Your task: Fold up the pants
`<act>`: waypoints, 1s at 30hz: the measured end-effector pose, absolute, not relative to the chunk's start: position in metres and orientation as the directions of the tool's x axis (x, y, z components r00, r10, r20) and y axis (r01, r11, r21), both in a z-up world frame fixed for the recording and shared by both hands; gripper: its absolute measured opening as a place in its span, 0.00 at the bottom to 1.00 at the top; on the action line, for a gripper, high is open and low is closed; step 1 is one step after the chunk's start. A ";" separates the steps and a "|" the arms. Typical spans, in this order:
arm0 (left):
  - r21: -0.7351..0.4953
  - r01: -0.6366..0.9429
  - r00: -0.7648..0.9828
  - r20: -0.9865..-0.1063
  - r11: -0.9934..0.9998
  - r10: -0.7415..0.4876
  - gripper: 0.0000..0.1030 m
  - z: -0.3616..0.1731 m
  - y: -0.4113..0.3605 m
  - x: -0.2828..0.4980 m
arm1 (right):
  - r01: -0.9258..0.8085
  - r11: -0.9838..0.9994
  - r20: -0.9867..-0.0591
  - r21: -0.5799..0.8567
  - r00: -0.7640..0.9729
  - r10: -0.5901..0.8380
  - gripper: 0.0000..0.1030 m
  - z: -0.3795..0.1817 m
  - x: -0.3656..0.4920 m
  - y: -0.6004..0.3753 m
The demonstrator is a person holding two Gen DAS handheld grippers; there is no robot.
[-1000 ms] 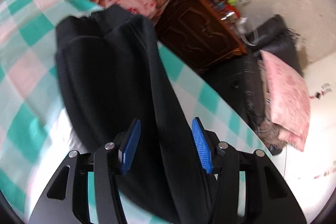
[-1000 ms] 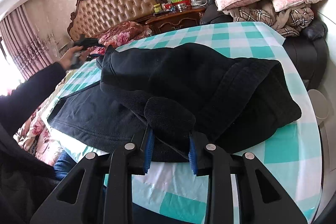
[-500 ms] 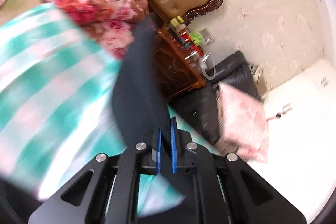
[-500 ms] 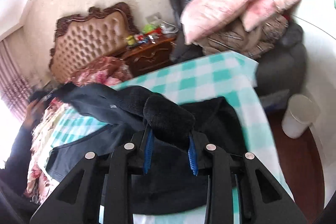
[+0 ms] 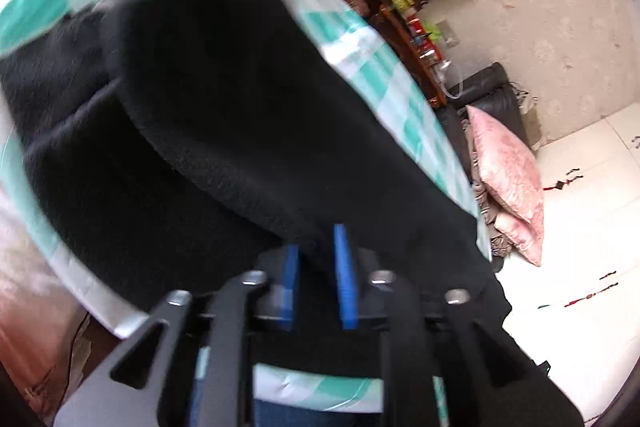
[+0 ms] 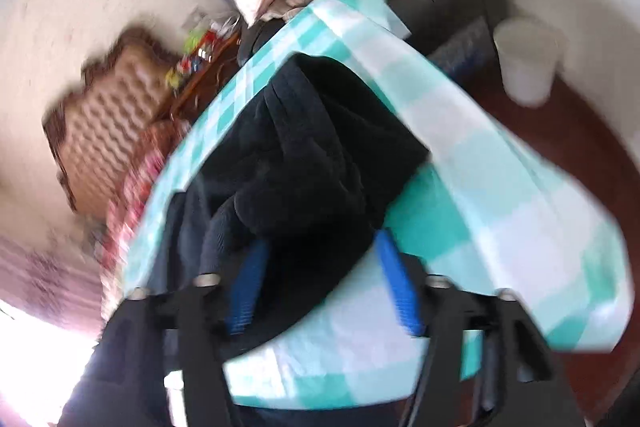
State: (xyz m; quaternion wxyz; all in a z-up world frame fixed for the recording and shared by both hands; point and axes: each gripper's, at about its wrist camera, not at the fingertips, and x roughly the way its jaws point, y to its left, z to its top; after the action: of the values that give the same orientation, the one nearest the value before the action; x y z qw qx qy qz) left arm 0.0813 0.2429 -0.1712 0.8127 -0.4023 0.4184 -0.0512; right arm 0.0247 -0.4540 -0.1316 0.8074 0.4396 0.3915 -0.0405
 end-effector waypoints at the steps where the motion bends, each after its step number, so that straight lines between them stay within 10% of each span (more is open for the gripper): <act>1: -0.691 -0.251 0.650 -0.639 0.678 -0.411 0.37 -0.169 0.243 0.084 | 0.409 0.580 -0.648 0.704 0.704 0.291 0.71 -0.134 0.019 -0.456; 13: -0.761 -0.307 0.703 -0.586 0.572 -0.402 0.39 -0.187 0.286 0.071 | 0.396 0.605 -0.649 0.690 0.710 0.275 0.73 -0.130 0.040 -0.440; 20: -0.817 -0.371 0.747 -0.545 0.442 -0.381 0.35 -0.198 0.331 0.075 | 0.422 0.736 -0.722 0.529 0.679 0.130 0.35 -0.106 0.049 -0.428; 22: -0.817 -0.392 0.744 -0.552 0.424 -0.376 0.06 -0.197 0.340 0.080 | 0.412 0.757 -0.730 0.507 0.672 0.124 0.28 -0.099 0.058 -0.429; 23: -0.800 -0.405 0.731 -0.574 0.442 -0.369 0.07 -0.194 0.346 0.087 | 0.402 0.771 -0.736 0.494 0.665 0.124 0.25 -0.093 0.068 -0.430; 30: -0.727 -0.316 0.774 -0.569 0.610 -0.277 0.06 -0.102 0.333 0.061 | 0.249 0.833 -0.600 0.494 0.791 0.119 0.22 -0.028 0.083 -0.430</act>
State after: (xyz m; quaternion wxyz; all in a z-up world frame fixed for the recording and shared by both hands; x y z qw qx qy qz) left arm 0.0611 0.3335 -0.1018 0.8320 -0.4415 0.3357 0.0116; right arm 0.0833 -0.4300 -0.0285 0.9018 0.2868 0.3211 -0.0362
